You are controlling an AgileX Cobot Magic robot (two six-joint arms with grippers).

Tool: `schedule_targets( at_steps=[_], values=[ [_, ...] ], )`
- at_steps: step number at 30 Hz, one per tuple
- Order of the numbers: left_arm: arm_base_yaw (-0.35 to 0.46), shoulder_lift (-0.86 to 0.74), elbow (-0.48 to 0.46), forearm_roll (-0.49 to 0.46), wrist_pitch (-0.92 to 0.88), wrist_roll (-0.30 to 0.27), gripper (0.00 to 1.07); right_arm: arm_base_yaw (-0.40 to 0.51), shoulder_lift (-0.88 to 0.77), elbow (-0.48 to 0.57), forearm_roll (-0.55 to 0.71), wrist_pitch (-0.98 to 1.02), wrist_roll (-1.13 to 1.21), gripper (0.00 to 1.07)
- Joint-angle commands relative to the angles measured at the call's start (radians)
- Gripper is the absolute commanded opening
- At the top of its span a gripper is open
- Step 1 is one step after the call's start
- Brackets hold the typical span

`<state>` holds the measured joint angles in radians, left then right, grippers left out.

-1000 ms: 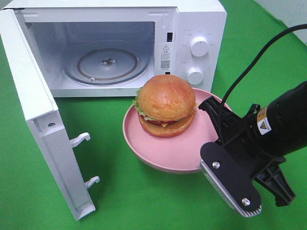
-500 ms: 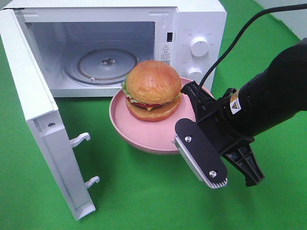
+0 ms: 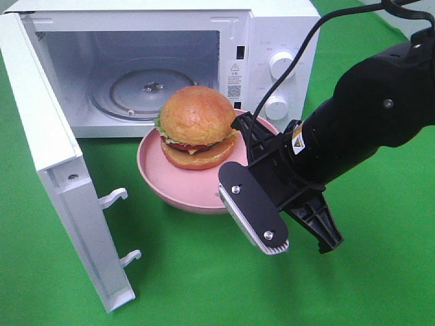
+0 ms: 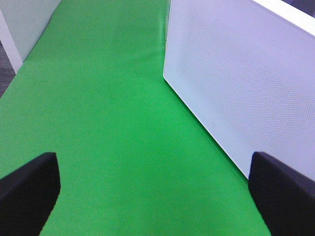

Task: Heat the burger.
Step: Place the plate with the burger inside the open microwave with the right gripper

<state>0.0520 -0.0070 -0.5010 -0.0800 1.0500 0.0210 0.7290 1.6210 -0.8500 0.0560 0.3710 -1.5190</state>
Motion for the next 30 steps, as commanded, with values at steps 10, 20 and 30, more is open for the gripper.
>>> schedule_targets(
  at_steps=[10,20,30],
  values=[
    [-0.004,-0.020,0.002,0.000,-0.010,-0.002,0.96,0.009,0.076,-0.119,0.011,-0.052,-0.010,0.00],
    [-0.004,-0.020,0.002,0.000,-0.010,-0.002,0.96,0.009,0.150,-0.206,0.011,-0.036,0.002,0.00],
    [-0.004,-0.020,0.002,0.000,-0.010,-0.002,0.96,0.009,0.228,-0.320,0.010,0.008,0.021,0.00]
  ],
)
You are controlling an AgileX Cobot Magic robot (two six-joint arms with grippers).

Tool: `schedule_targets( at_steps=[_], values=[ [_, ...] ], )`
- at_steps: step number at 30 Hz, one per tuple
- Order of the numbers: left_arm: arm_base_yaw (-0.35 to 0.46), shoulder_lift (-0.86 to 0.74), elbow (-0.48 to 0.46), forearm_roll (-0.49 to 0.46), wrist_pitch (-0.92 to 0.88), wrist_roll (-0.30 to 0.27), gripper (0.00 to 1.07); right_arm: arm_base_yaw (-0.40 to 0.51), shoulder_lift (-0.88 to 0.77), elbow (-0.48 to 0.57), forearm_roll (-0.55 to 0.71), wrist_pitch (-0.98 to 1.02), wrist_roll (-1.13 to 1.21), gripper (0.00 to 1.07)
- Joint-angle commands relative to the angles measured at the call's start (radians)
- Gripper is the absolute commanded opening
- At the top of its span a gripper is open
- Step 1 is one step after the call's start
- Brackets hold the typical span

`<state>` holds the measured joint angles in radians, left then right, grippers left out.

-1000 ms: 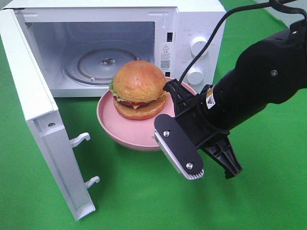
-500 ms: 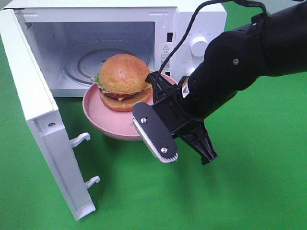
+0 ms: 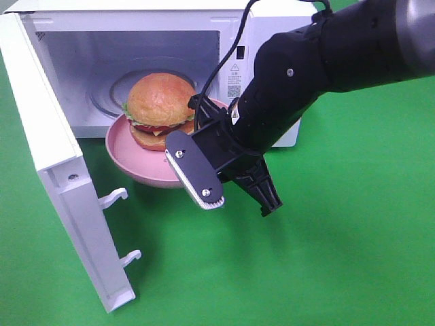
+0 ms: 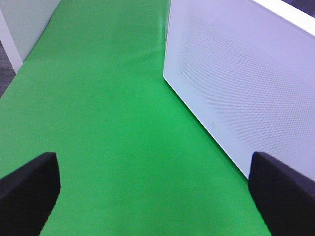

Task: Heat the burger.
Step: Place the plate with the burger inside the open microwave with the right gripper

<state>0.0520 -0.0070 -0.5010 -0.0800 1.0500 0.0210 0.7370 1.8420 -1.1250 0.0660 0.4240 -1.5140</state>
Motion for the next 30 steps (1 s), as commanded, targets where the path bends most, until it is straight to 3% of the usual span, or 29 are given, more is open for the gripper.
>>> schedule_targets(
  at_steps=[1,30],
  values=[
    [-0.004,-0.020,0.002,0.000,-0.010,-0.002,0.96,0.001,0.023,-0.071,-0.001,-0.038,0.019,0.00],
    [-0.004,-0.020,0.002,0.000,-0.010,-0.002,0.96,0.001,0.235,-0.394,-0.095,0.085,0.168,0.00]
  ],
)
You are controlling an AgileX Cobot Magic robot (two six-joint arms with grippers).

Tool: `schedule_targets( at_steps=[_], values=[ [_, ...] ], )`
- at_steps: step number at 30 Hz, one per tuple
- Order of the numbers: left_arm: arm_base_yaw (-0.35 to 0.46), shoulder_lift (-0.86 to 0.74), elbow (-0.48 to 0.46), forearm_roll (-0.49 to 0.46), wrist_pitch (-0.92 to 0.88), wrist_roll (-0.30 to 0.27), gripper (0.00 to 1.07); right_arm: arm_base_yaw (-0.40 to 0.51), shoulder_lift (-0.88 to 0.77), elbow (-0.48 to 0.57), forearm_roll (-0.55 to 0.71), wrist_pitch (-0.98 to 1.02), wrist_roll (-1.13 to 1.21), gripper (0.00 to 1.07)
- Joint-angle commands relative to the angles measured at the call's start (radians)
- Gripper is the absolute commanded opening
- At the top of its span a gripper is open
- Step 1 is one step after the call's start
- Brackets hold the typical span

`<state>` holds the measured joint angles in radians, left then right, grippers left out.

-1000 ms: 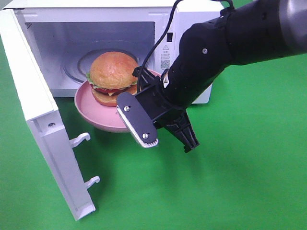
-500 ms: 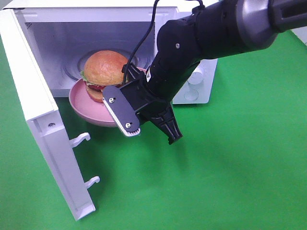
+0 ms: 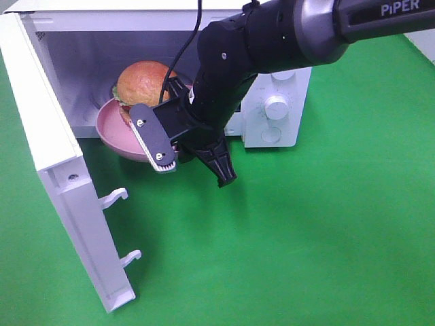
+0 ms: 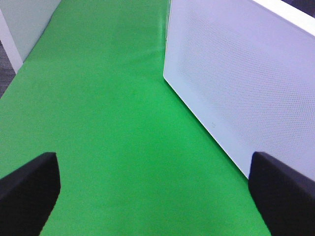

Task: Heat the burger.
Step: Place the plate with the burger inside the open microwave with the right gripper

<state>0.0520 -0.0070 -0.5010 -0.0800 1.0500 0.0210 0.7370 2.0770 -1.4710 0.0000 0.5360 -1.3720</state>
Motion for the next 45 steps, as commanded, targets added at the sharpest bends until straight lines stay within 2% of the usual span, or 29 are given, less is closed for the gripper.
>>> schedule_targets(
  at_steps=[1,5,13,38,43,45],
  values=[
    [-0.004,-0.020,0.002,0.000,-0.010,-0.002,0.96,0.001,0.000,-0.048,-0.029,-0.027,0.026,0.00],
    [-0.004,-0.020,0.002,0.000,-0.010,-0.002,0.96,0.001,0.009,-0.102,-0.042,-0.014,0.037,0.00],
    [-0.004,-0.020,0.002,0.000,-0.010,-0.002,0.96,-0.002,0.017,-0.129,-0.042,-0.018,0.037,0.00],
    [-0.004,-0.020,0.002,0.000,-0.010,-0.002,0.96,-0.003,0.176,-0.339,-0.044,0.012,0.072,0.00],
    [-0.004,-0.020,0.002,0.000,-0.010,-0.002,0.96,-0.003,0.207,-0.389,-0.066,0.011,0.104,0.00],
    [-0.004,-0.020,0.002,0.000,-0.010,-0.002,0.96,-0.003,0.233,-0.442,-0.100,0.013,0.136,0.00]
  ],
)
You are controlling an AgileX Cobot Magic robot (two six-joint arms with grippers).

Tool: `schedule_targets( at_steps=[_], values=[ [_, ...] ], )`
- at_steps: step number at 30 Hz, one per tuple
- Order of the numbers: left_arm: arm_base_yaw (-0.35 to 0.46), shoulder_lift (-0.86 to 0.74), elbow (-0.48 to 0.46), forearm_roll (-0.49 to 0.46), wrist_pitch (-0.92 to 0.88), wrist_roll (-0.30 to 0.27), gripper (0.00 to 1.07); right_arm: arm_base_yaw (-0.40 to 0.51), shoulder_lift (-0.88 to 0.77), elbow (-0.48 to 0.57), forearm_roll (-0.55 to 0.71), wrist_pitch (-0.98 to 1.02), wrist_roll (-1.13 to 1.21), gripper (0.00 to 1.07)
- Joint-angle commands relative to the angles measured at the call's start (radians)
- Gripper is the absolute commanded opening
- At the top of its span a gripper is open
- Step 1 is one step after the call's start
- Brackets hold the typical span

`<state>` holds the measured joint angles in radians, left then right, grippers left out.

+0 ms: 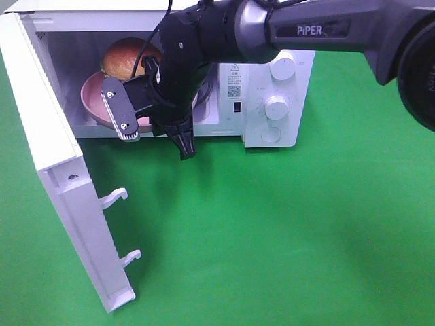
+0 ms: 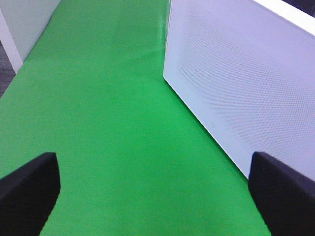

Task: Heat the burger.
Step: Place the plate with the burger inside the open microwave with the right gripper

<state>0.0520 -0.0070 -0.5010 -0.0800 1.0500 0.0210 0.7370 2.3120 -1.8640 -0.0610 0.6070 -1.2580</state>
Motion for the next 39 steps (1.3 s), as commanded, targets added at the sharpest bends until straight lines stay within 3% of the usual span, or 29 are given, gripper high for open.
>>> schedule_targets(
  at_steps=[1,7,39],
  values=[
    [-0.004,-0.020,0.002,0.000,-0.010,-0.002,0.96,-0.003,-0.002,-0.049,-0.039,-0.058,0.022,0.00],
    [-0.004,-0.020,0.002,0.000,-0.010,-0.002,0.96,-0.003,0.034,-0.097,-0.066,-0.063,0.036,0.00],
    [-0.004,-0.020,0.002,0.000,-0.010,-0.002,0.96,-0.037,0.054,-0.105,-0.081,-0.139,0.023,0.00]
  ],
)
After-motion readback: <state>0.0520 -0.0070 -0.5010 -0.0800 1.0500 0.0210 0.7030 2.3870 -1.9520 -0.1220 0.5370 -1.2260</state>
